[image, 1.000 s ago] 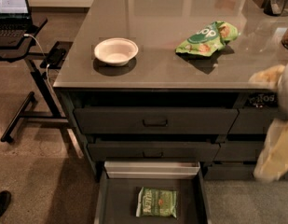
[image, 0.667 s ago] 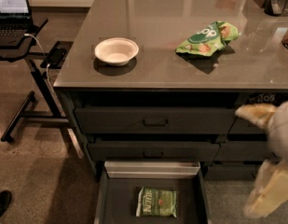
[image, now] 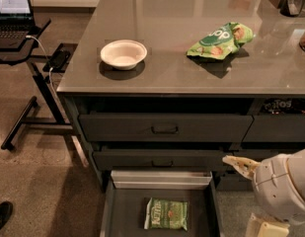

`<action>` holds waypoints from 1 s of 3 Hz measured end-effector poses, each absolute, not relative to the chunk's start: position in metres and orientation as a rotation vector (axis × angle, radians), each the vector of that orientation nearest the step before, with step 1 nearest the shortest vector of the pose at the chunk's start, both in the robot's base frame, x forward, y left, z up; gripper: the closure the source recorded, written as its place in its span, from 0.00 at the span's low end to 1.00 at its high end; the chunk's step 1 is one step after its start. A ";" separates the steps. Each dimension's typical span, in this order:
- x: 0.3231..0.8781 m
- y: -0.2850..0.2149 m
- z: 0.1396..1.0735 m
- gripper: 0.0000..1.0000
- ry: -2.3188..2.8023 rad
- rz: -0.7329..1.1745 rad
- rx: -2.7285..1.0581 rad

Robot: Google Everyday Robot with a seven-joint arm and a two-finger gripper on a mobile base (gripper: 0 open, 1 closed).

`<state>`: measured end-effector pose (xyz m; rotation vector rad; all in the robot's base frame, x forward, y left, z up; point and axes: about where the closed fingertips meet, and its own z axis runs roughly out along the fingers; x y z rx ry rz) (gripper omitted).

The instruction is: Pick green jalapeno chip bag from bottom drawer and place on counter

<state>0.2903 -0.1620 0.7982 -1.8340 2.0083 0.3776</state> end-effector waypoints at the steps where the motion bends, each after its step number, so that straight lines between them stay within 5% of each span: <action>1: 0.290 -0.162 0.798 0.00 2.008 0.378 -1.834; 3: 0.312 -0.145 0.714 0.00 2.121 0.393 -1.769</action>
Offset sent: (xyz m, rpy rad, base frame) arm 0.0200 0.0197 -0.0675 -0.0429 0.0400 -0.0643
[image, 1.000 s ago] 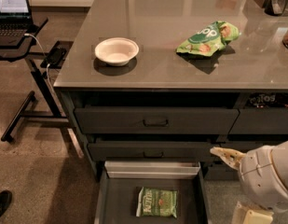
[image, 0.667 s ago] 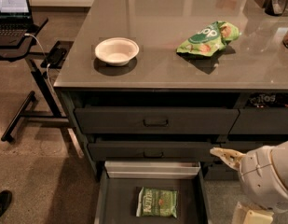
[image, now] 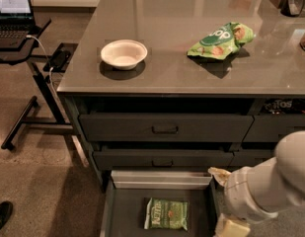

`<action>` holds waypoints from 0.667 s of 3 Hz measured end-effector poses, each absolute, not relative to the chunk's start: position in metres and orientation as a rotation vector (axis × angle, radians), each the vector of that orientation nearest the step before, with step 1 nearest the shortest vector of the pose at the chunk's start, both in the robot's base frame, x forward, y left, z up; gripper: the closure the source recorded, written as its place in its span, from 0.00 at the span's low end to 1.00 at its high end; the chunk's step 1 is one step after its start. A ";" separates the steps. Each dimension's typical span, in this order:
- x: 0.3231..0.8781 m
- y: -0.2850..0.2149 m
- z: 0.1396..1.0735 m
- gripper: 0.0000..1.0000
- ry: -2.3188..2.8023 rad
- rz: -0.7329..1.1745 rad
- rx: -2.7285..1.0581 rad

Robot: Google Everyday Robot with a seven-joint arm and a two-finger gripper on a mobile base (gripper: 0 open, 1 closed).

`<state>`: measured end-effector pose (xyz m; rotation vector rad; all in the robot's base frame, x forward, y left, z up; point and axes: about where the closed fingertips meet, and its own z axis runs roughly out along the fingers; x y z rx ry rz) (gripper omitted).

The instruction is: Pick green jalapeno chip bag from bottom drawer and place on counter

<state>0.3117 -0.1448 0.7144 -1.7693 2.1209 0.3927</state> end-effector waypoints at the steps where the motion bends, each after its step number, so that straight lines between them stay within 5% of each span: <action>1: 0.327 -0.146 0.648 0.00 2.216 0.387 -1.683; 2: 0.349 -0.148 0.591 0.00 2.267 0.381 -1.591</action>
Offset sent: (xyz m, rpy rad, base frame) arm 0.0730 -0.0062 -0.1989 0.0223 0.0206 -0.2666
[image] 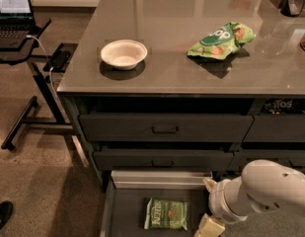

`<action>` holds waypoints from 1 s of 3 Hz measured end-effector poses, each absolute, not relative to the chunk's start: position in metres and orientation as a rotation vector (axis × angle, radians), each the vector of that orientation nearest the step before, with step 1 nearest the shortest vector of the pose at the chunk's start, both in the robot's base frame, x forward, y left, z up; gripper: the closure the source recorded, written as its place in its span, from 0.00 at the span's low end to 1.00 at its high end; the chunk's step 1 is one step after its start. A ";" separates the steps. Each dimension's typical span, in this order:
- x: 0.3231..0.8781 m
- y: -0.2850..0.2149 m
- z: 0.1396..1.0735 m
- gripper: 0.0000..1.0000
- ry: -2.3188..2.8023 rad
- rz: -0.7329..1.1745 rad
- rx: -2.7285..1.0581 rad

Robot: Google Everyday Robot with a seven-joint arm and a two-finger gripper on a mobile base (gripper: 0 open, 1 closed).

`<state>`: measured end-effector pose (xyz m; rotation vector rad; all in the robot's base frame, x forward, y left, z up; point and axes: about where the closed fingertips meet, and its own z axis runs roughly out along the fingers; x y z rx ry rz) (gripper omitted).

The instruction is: Pick green jalapeno chip bag from bottom drawer and place on counter

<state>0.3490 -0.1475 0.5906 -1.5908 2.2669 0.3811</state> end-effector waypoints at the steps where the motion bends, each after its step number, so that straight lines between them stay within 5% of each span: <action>1: 0.361 -0.147 0.588 0.00 2.251 0.353 -1.557; 3: 0.363 -0.146 0.586 0.00 2.211 0.359 -1.576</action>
Offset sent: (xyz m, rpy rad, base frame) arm 0.0122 0.0008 -0.0044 0.0085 -0.0342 -0.0228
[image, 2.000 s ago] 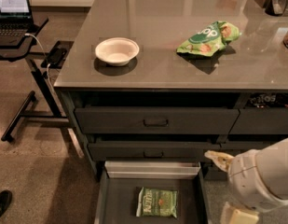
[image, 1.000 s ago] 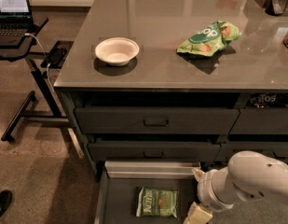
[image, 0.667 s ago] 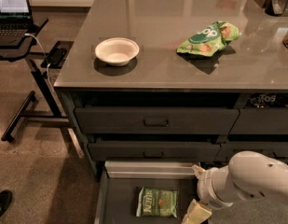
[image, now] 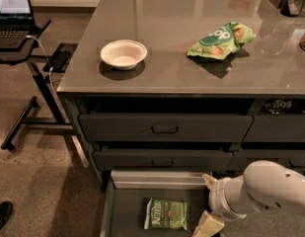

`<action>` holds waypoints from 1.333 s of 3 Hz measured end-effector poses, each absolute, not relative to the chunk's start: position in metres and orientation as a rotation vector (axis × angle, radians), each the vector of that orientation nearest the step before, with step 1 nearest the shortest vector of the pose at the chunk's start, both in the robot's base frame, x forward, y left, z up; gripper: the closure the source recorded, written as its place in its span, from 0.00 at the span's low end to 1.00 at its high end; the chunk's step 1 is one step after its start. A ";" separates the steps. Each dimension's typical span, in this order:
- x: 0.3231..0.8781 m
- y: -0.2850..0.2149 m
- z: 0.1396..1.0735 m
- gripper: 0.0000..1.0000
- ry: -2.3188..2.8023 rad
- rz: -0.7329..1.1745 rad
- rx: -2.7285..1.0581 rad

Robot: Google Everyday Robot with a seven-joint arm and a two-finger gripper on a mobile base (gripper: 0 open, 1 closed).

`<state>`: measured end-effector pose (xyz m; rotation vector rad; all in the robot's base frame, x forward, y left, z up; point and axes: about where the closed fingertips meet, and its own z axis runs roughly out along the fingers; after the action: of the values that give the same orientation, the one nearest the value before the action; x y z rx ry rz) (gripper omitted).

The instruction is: Pick green jalapeno chip bag from bottom drawer and place on counter

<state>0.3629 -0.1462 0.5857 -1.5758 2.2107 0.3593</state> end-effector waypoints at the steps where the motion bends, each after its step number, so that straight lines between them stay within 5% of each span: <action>1: 0.386 -0.149 0.561 0.00 2.080 0.309 -1.610; 4: 0.493 -0.172 0.447 0.00 1.976 0.373 -1.563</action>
Offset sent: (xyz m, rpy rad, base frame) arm 0.1436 -0.0262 -0.1601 0.1199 -0.2211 0.1245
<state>0.4932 -0.1724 0.4466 -1.5626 1.9764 0.3732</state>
